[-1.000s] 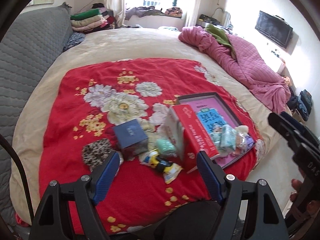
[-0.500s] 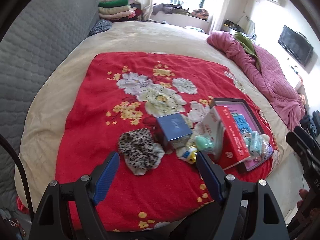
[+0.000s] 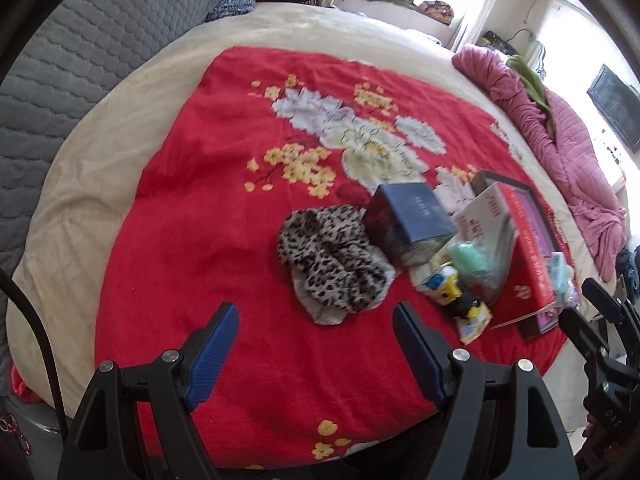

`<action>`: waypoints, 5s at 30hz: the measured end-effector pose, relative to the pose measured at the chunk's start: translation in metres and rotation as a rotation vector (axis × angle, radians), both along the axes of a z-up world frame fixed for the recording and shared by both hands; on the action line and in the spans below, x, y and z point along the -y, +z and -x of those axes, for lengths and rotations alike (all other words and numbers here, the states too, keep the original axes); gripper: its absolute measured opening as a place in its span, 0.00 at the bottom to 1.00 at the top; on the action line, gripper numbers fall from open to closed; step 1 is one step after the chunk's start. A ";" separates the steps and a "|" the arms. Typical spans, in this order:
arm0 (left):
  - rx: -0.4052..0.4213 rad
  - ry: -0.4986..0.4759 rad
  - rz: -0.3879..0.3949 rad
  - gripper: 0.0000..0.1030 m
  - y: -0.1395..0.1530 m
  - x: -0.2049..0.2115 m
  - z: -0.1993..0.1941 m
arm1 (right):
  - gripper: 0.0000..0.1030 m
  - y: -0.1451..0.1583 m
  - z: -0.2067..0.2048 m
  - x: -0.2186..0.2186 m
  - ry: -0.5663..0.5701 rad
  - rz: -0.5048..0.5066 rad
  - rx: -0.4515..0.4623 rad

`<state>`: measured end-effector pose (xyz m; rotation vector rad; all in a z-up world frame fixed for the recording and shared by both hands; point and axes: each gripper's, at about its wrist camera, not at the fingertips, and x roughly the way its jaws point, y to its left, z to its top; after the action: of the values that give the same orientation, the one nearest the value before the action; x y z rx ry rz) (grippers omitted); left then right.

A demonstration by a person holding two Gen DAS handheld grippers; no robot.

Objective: Organize soft objects
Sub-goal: 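Grasp the leopard scrunchie with the left tool while the right grasps the yellow snack bag, then carry the leopard scrunchie with the left tool while the right carries the snack bag to the tray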

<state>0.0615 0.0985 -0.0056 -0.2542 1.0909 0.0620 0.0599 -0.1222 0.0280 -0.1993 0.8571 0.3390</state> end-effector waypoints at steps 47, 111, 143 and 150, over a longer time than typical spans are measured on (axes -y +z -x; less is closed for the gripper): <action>-0.020 -0.210 0.070 0.12 -0.068 -0.025 -0.106 | 0.44 -0.139 -0.083 -0.045 0.051 0.267 -0.324; 0.287 -0.364 0.043 0.07 0.099 0.160 -0.016 | 0.42 0.041 -0.005 0.119 -0.154 -0.293 0.011; 0.139 -0.669 0.042 0.07 0.020 0.351 -0.061 | 0.42 0.003 -0.004 0.275 -0.482 -0.334 -0.017; 0.128 -0.668 0.009 0.07 0.005 0.361 -0.081 | 0.43 -0.019 -0.014 0.281 -0.491 -0.321 -0.061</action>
<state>0.1430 -0.2621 -0.0010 0.1067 1.0024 -0.5485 0.0743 -0.4028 0.0086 0.3188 0.8691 0.0182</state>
